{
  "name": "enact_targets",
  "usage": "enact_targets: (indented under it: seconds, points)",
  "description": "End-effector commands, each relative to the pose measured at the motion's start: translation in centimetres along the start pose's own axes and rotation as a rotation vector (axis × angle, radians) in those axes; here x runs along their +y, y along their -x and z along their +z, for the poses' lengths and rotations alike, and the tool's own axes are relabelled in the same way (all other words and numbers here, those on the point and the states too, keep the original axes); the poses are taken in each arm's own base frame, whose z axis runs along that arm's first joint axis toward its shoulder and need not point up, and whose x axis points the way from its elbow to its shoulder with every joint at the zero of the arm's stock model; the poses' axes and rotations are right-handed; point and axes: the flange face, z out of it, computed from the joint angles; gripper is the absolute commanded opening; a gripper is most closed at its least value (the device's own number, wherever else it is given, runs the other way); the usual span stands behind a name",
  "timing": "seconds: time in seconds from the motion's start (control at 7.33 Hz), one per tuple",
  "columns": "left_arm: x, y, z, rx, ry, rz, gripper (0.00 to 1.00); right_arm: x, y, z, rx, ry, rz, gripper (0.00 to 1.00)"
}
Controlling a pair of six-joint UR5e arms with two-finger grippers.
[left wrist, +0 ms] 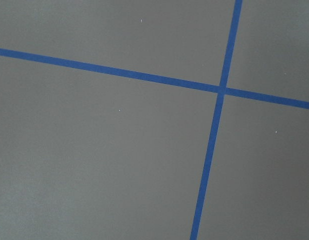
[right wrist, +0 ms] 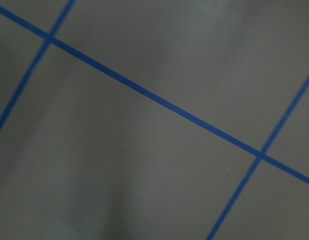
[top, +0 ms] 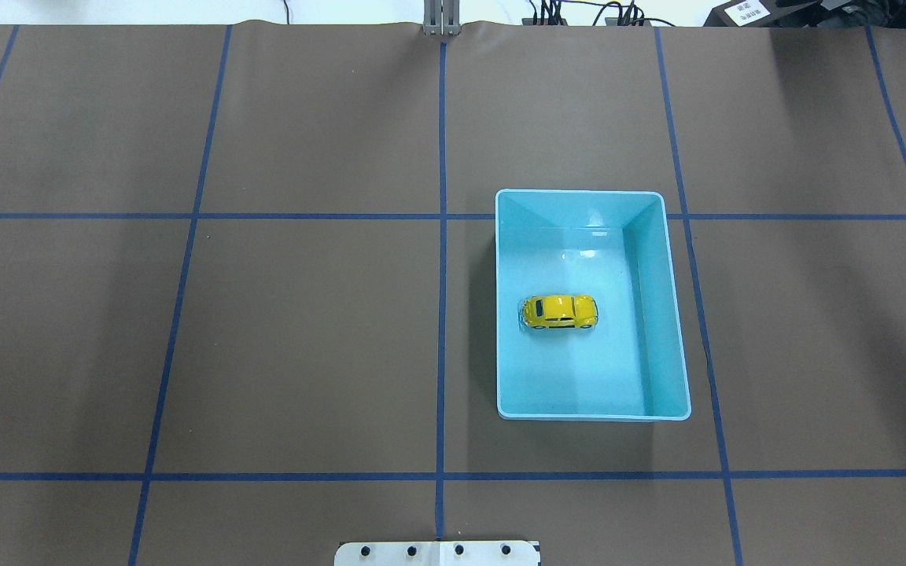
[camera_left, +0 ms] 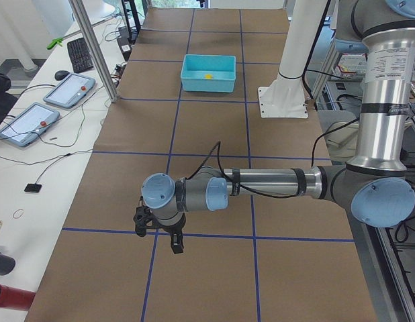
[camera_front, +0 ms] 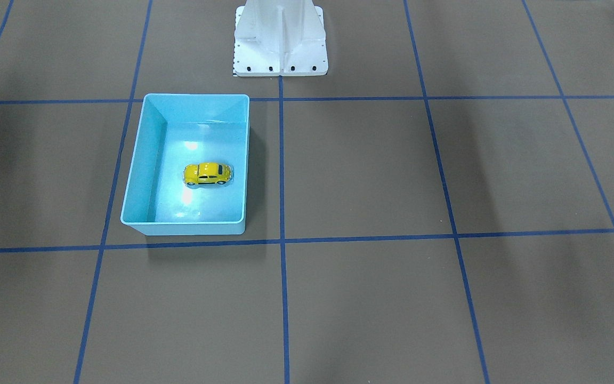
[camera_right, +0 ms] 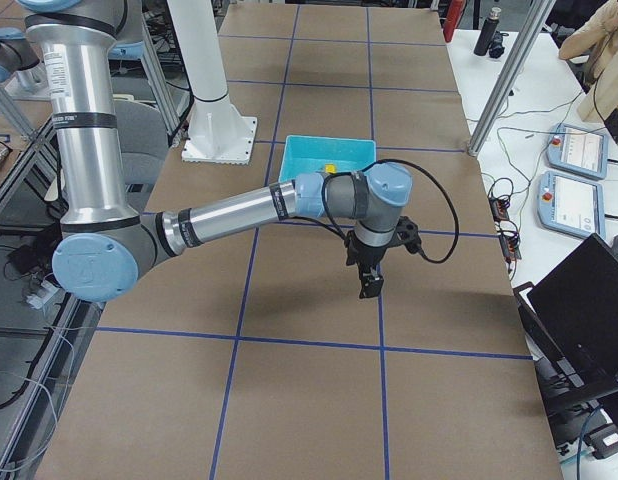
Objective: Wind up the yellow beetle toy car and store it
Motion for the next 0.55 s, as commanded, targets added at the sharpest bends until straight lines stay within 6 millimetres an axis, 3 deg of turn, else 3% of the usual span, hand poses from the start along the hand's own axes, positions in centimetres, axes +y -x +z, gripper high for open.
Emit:
enact_targets:
  seconds: [0.0,0.41]
  points:
    - [0.0,0.01,0.01,0.0,0.0,0.002,1.0,1.85,-4.87,2.34,-0.006,0.003,0.077,1.0]
    - [0.0,0.01,0.01,0.0,0.0,0.002,1.0,2.0,-5.49,2.61,0.001,-0.06,0.41,1.0]
